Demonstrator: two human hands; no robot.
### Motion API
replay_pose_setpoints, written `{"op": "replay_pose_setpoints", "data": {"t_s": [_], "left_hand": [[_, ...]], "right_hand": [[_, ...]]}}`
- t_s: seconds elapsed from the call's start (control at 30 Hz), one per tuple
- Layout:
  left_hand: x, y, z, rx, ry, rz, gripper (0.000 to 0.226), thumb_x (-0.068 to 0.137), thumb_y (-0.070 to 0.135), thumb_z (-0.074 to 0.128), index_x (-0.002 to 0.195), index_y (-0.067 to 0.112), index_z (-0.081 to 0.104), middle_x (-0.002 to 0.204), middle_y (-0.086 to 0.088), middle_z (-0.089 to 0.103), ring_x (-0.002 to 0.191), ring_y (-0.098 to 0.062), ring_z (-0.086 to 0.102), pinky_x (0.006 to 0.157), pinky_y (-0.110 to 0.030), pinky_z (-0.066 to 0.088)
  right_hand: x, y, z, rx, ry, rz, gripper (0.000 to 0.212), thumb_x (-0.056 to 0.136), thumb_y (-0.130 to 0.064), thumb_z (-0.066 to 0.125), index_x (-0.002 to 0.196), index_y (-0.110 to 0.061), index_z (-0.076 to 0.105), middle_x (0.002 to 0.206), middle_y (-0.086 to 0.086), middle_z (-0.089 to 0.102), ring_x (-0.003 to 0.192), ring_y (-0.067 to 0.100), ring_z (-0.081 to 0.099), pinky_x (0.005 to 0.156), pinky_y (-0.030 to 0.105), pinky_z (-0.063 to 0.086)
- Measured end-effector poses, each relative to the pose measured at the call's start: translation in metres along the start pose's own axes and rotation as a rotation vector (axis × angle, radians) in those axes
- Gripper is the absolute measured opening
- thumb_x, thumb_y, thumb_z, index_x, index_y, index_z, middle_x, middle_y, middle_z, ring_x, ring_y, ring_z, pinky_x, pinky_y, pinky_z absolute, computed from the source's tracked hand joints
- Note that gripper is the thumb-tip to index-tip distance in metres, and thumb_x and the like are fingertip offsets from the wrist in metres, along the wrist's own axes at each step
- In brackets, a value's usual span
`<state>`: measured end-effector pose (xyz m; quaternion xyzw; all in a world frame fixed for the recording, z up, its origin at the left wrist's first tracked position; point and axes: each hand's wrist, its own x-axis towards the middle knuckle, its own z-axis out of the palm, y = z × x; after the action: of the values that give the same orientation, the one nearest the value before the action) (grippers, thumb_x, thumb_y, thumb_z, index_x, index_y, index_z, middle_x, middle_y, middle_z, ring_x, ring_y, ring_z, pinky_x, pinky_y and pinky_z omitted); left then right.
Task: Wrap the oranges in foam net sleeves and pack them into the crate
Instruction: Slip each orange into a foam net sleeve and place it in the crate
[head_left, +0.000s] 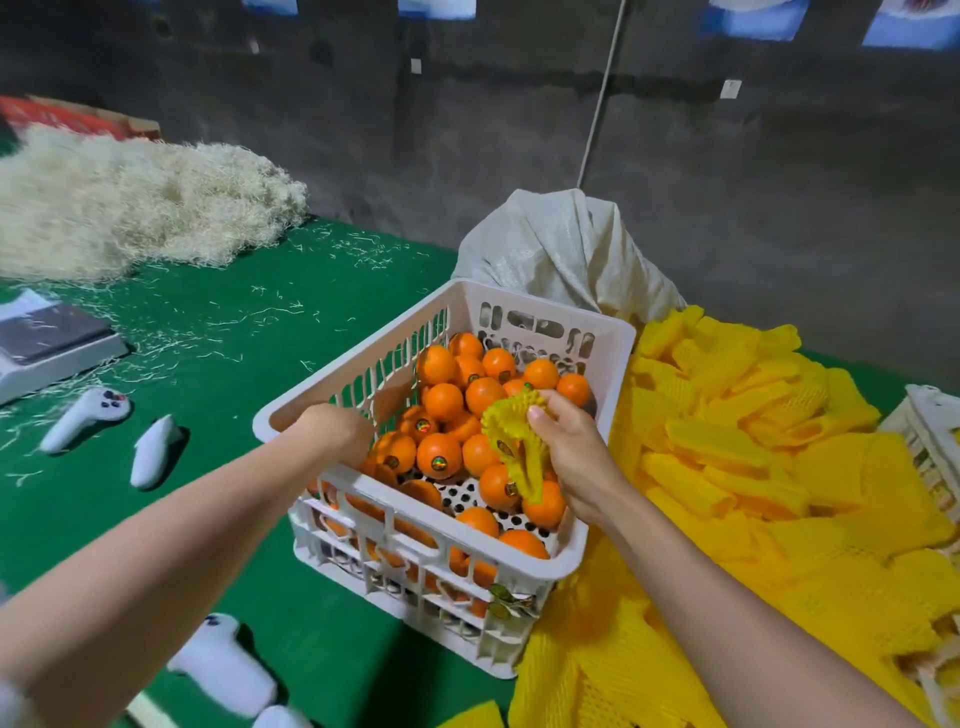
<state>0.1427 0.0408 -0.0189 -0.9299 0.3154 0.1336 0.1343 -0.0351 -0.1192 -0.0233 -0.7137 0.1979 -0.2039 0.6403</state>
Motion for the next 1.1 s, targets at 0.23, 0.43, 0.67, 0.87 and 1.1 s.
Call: {"op": "replay_pose_setpoints", "data": {"t_s": [0.23,0.43,0.67,0.87,1.1], "left_hand": [[0.001,0.007,-0.004,-0.203,0.118,0.174,0.034,0.076,0.033,0.059,0.106,0.021,0.052,0.069,0.000,0.055,0.057,-0.010,0.050,0.044,-0.020,0.036],[-0.020,0.045,-0.025,-1.623,-0.095,0.415,0.023,0.087,0.019,0.062,0.109,0.026,0.064,0.127,-0.008,0.056,0.109,-0.025,0.060,0.086,-0.039,0.054],[-0.053,0.112,-0.037,-2.199,-0.311,0.277,0.040,0.090,0.023,0.057,0.126,0.010,0.048,0.116,-0.020,0.063,0.089,-0.030,0.069,0.061,-0.035,0.056],[-0.067,0.156,-0.039,-2.290,-0.239,0.405,0.035,0.093,0.016,0.054,0.127,0.022,0.053,0.113,-0.014,0.063,0.094,-0.028,0.066,0.067,-0.037,0.056],[-0.083,0.180,-0.038,-2.206,-0.162,0.469,0.031,0.092,0.015,0.057,0.122,0.016,0.054,0.096,-0.010,0.067,0.077,-0.019,0.069,0.062,-0.030,0.058]], "right_hand": [[-0.006,-0.005,0.004,-0.012,-0.059,-0.037,0.021,0.099,-0.012,0.041,0.097,-0.020,0.059,0.098,0.005,0.064,0.095,0.019,0.061,0.089,0.037,0.050],[-0.009,-0.015,-0.004,0.252,-0.016,0.105,0.022,0.093,-0.006,0.042,0.105,-0.003,0.060,0.115,0.011,0.055,0.116,0.030,0.049,0.104,0.044,0.039],[-0.038,-0.033,-0.024,0.508,-0.085,0.036,0.033,0.087,-0.004,0.026,0.063,-0.011,0.047,0.052,-0.001,0.049,0.046,0.009,0.048,0.046,0.019,0.041],[-0.047,-0.035,-0.038,0.194,0.123,-0.048,0.015,0.089,-0.008,0.041,0.082,-0.006,0.054,0.080,0.009,0.050,0.074,0.015,0.048,0.065,0.025,0.041],[-0.066,-0.030,-0.047,-0.152,0.342,-0.398,0.016,0.075,-0.013,0.042,0.063,-0.004,0.045,0.053,-0.009,0.035,0.052,0.005,0.030,0.049,0.024,0.026]]}}
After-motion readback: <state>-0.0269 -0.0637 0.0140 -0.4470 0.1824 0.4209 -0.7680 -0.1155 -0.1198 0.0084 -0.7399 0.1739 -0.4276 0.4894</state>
